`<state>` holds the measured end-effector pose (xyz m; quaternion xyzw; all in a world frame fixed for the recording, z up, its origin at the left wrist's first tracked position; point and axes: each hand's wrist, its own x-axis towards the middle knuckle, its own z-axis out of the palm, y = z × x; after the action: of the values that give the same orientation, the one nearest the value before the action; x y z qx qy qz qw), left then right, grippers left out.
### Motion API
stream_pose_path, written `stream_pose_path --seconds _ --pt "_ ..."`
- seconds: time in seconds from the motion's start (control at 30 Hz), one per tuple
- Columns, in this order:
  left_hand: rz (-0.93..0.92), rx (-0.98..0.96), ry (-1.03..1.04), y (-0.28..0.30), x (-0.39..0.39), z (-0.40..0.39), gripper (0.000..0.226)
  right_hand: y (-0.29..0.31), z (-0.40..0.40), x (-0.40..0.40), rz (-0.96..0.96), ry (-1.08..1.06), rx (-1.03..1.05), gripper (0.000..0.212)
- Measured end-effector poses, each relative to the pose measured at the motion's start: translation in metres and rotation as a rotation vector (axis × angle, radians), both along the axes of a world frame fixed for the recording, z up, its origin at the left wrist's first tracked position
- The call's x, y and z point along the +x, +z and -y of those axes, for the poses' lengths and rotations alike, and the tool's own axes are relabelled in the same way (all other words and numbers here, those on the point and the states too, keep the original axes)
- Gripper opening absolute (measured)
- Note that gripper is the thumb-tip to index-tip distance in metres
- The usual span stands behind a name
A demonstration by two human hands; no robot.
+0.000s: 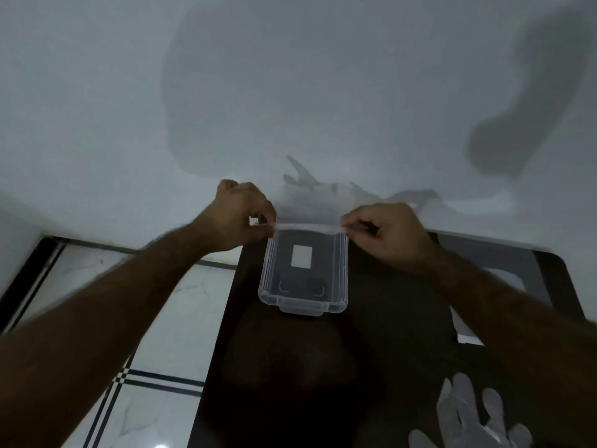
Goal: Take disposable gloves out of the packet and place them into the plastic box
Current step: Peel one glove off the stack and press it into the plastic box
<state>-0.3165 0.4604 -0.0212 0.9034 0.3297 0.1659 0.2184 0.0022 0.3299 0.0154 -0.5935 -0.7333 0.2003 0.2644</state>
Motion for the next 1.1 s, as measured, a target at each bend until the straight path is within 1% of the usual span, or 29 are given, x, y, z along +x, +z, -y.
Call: stream_pose_path --seconds 0.07,0.17,0.3,0.37,0.43,0.53,0.6,0.7,0.77,0.83,0.93,1.0,1.1 --pt "-0.089 0.01 -0.017 -0.024 0.002 0.004 0.014 -0.024 0.003 -0.003 0.081 0.032 -0.037 0.032" --pt "-0.184 -0.023 -0.003 -0.052 0.009 0.008 0.016 -0.063 0.009 -0.015 0.186 0.106 -0.066 0.027" --pt "-0.321 -0.076 -0.002 -0.08 0.015 0.008 0.016 -0.097 0.014 -0.024 0.266 0.065 -0.154 0.013" --pt "-0.36 -0.09 -0.007 -0.09 0.014 0.008 0.013 -0.107 0.015 -0.025 0.324 0.05 -0.178 0.011" --pt "-0.373 -0.085 -0.025 -0.096 0.013 0.011 0.01 -0.116 0.015 -0.024 0.398 0.08 -0.203 0.012" --pt "-0.361 0.032 -0.076 -0.099 0.014 0.017 0.013 -0.125 0.014 -0.026 0.542 0.174 -0.246 0.015" --pt "-0.385 0.109 -0.128 -0.099 0.017 0.018 0.013 -0.127 0.013 -0.027 0.624 0.215 -0.275 0.018" --pt "-0.532 0.274 -0.266 -0.098 0.026 0.019 0.009 -0.13 0.009 -0.03 0.757 0.267 -0.334 0.021" --pt "-0.661 0.34 -0.349 -0.095 0.037 0.019 0.01 -0.13 0.003 -0.035 0.821 0.288 -0.384 0.019" --pt "-0.814 0.339 -0.409 -0.089 0.05 0.019 0.015 -0.127 -0.003 -0.043 0.881 0.325 -0.463 0.019" --pt "-0.996 0.334 -0.477 -0.085 0.065 0.021 0.02 -0.121 -0.012 -0.057 1.005 0.443 -0.565 0.033" --pt "-1.047 0.304 -0.513 -0.084 0.068 0.021 0.022 -0.119 -0.019 -0.066 1.081 0.525 -0.631 0.042" --pt "-1.088 0.231 -0.558 -0.083 0.068 0.022 0.032 -0.118 -0.03 -0.074 1.131 0.59 -0.715 0.047"
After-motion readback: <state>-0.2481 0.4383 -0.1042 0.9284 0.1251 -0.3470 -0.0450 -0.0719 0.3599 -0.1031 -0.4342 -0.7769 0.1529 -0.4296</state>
